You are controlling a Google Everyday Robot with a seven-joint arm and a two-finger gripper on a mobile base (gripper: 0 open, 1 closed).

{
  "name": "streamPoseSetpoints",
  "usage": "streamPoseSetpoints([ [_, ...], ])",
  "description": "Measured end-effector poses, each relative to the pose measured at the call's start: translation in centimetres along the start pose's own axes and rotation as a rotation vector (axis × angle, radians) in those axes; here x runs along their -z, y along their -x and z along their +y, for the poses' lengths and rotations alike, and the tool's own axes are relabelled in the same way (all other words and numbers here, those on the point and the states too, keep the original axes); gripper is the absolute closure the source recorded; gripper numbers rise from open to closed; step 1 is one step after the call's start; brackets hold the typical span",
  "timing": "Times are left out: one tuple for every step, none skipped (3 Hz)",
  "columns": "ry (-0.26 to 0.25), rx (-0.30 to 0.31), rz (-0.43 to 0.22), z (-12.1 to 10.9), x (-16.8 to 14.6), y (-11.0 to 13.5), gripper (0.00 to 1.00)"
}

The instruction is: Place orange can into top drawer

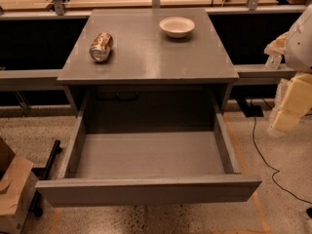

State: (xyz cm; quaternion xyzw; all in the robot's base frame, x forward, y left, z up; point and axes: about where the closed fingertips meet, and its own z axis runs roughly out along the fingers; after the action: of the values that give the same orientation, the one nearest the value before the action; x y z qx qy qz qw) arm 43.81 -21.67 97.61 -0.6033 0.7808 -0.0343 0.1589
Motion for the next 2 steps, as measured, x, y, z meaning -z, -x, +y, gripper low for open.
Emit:
streamPoseSetpoints([
  [0.000, 0.000, 0.000, 0.0, 0.0, 0.0, 0.00],
  [-0.016, -0.001, -0.070, -1.1, -0.8, 2.1, 0.00],
])
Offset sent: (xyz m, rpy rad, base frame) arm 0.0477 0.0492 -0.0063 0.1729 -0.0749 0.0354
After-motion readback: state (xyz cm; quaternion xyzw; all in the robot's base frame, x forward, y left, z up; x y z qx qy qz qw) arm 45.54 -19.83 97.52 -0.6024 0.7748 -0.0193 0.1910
